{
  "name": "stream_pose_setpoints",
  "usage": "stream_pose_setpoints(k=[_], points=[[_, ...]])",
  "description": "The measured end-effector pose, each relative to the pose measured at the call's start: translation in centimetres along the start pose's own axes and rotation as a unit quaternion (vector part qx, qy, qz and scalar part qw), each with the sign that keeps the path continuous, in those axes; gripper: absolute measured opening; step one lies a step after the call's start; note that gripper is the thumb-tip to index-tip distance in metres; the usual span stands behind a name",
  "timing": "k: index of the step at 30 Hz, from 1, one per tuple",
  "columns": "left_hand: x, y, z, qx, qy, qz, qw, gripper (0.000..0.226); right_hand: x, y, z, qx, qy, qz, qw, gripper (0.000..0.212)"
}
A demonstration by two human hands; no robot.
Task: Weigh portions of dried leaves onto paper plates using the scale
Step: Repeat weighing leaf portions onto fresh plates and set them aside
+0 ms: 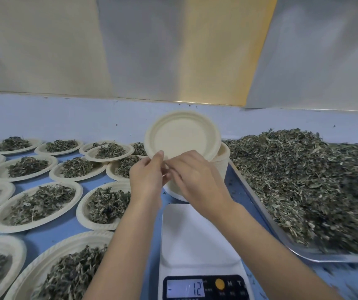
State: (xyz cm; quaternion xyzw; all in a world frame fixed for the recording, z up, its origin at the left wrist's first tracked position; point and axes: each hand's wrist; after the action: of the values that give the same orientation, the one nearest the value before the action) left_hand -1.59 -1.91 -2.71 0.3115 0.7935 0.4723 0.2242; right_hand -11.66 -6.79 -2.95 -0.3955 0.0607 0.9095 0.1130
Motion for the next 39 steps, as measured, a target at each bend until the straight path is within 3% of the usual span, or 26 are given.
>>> stream_pose_setpoints(k=[2, 6, 10, 13, 17, 22, 27, 32, 39], points=[[-0.1, 0.1, 0.1, -0.019, 0.006, 0.002, 1.000, 0.033, 0.2, -0.2, 0.0, -0.035, 0.014, -0.026, 0.999, 0.013], [0.0, 0.7, 0.2, -0.079, -0.002, 0.011, 0.997, 0.024, 0.7, 0.6, 0.8, -0.096, 0.097, -0.176, 0.975, 0.026], [0.7, 1.3, 0.4, -0.122, -0.052, 0.032, 0.991, 0.019, 1.3, 2.5, 2.6, -0.093, 0.147, -0.336, 0.926, 0.040], [1.3, 2.2, 0.6, -0.168, -0.096, 0.037, 0.980, 0.007, 1.8, 3.4, 4.0, -0.185, 0.156, -0.418, 0.876, 0.043], [2.3, 3.3, 1.1, -0.259, -0.113, -0.013, 0.959, 0.025, 2.5, 3.3, 5.1, -0.239, 0.159, -0.452, 0.844, 0.033], [3.0, 4.0, 1.7, -0.333, -0.106, -0.040, 0.936, 0.019, 3.5, 3.7, 5.7, -0.236, 0.156, -0.478, 0.831, 0.019], [3.2, 4.1, 2.7, -0.391, -0.113, 0.005, 0.913, 0.008, 4.4, 4.3, 5.8, -0.248, 0.077, -0.495, 0.829, 0.009], [3.0, 3.8, 3.7, -0.428, -0.131, 0.092, 0.890, 0.004, 5.2, 4.6, 5.5, -0.204, -0.059, -0.488, 0.847, 0.021], [2.6, 2.9, 3.7, -0.439, -0.125, 0.169, 0.873, 0.012, 5.8, 4.7, 5.2, -0.206, -0.183, -0.502, 0.820, 0.007]])
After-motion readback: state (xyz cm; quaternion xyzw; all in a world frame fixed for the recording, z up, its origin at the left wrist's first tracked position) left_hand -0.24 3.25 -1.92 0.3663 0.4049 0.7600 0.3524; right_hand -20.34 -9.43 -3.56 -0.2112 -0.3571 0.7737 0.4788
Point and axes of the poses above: each hand's wrist, its own x-axis away from the middle knuckle, its own z-axis out of the back of the hand, y = z × x, and after that the axes turned 5 degrees about -y, right-handed
